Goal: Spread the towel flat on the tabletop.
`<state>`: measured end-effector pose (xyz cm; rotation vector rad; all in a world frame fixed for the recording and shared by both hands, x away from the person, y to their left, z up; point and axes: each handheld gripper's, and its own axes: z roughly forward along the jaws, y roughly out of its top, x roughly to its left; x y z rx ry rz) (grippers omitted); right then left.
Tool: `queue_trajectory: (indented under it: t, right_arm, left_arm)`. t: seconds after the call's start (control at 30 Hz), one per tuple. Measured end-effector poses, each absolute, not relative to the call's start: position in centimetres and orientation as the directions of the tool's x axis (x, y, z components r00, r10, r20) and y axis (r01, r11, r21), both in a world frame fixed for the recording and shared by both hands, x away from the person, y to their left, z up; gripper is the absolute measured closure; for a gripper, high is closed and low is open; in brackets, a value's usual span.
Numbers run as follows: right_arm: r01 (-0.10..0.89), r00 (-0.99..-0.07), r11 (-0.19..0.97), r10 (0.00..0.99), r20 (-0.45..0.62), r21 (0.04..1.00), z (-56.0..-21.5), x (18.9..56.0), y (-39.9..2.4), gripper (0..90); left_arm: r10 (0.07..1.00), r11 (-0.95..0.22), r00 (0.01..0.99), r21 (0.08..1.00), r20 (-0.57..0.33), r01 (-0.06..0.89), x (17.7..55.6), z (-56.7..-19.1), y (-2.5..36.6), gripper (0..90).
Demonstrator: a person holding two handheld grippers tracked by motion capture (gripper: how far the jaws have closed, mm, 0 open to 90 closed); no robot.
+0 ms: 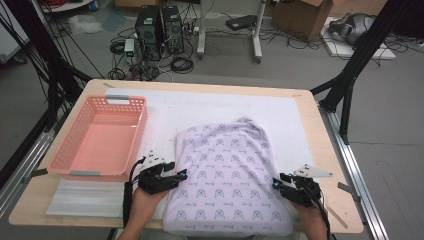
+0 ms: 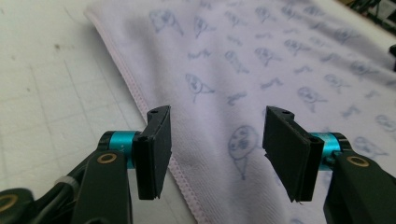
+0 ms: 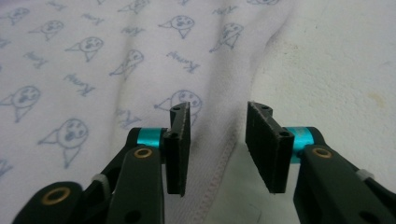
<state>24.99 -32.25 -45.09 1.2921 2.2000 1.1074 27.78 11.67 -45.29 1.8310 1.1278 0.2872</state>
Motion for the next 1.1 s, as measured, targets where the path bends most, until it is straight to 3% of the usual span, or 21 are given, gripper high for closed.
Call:
queue_trajectory:
  t: [0.07,0.1,0.17,0.3,0.57,0.6,0.67,0.7,0.83,1.1]
  right_arm:
    - [0.575,-0.527,0.285,0.846,0.080,0.767,-45.1,25.0,-32.1,79.4]
    - [0.573,-0.539,0.288,0.838,0.088,0.767,-45.1,25.0,-32.2,85.4]
    - [0.579,-0.538,0.288,0.838,0.091,0.763,-45.1,24.8,-32.0,86.4]
    - [0.578,-0.552,0.300,0.828,0.093,0.759,-44.8,23.9,-32.3,87.0]
    - [0.597,-0.559,0.306,0.822,0.111,0.742,-44.5,21.4,-33.8,86.2]
    - [0.595,-0.559,0.302,0.821,0.114,0.745,-44.5,21.3,-33.8,83.6]
    - [0.591,-0.545,0.279,0.830,0.120,0.757,-44.4,21.5,-33.8,70.5]
    - [0.582,-0.543,0.270,0.832,0.119,0.767,-44.2,21.8,-33.8,66.5]
    - [0.550,-0.522,0.266,0.850,0.077,0.792,-43.5,24.2,-33.1,58.6]
    - [0.584,-0.495,0.316,0.869,0.019,0.748,-43.8,30.1,-30.3,59.2]
  left_arm:
    - [0.802,-0.167,0.549,0.794,-0.235,0.585,27.8,-45.3,11.3,50.1]
    - [0.811,-0.189,0.547,0.793,-0.206,0.579,27.7,-45.3,11.0,60.0]
    - [0.823,-0.211,0.540,0.788,-0.175,0.578,27.2,-45.2,10.8,86.1]
    - [0.817,-0.191,0.542,0.792,-0.199,0.580,26.0,-45.2,11.4,87.7]
    - [0.780,-0.162,0.576,0.810,-0.244,0.563,24.2,-44.9,12.5,86.2]
    - [0.781,-0.159,0.575,0.814,-0.243,0.559,24.2,-44.9,12.6,80.8]
    - [0.778,-0.143,0.576,0.822,-0.251,0.551,24.5,-45.0,12.7,69.7]
    - [0.781,-0.134,0.572,0.827,-0.251,0.546,24.6,-45.0,12.8,62.5]
    - [0.789,-0.103,0.558,0.841,-0.256,0.532,26.2,-44.6,12.9,49.2]
    - [0.826,-0.129,0.508,0.796,-0.244,0.591,30.9,-45.2,11.6,45.2]
